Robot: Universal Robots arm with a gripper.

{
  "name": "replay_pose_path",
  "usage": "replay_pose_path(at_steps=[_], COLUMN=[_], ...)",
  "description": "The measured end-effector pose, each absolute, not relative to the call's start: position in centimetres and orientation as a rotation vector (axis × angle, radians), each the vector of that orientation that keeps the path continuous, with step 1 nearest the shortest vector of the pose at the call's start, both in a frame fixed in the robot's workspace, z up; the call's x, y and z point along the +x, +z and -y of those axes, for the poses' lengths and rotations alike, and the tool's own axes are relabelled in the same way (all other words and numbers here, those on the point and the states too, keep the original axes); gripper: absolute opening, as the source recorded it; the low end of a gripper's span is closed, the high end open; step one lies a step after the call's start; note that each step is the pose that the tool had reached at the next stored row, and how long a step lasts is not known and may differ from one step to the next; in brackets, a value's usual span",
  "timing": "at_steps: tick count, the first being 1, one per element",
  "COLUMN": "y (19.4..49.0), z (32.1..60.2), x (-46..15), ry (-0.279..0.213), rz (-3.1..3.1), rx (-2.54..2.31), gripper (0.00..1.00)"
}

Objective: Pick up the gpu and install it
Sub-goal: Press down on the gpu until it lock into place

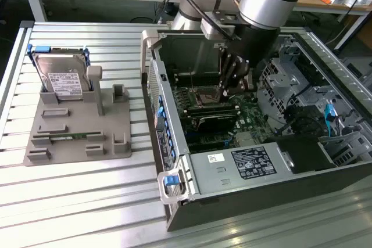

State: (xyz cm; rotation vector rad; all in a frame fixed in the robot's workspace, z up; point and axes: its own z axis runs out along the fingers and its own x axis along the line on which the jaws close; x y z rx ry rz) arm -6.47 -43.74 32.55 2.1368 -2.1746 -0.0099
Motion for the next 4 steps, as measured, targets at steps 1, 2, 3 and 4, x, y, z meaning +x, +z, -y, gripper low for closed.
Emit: replay_pose_path(at_steps=[1,2,3,4], y=[32.79,32.78,32.80,32.82], z=[43.74,43.74,43.74,43.74], x=[-6.46,-6.46,-6.46,-6.46], ry=[-0.010,-0.010,-0.010,-0.010], rz=[2.174,2.175,2.175,2.175], rx=[2.137,2.137,2.137,2.137], gripper=[0.13,0.13,0.13,0.13])
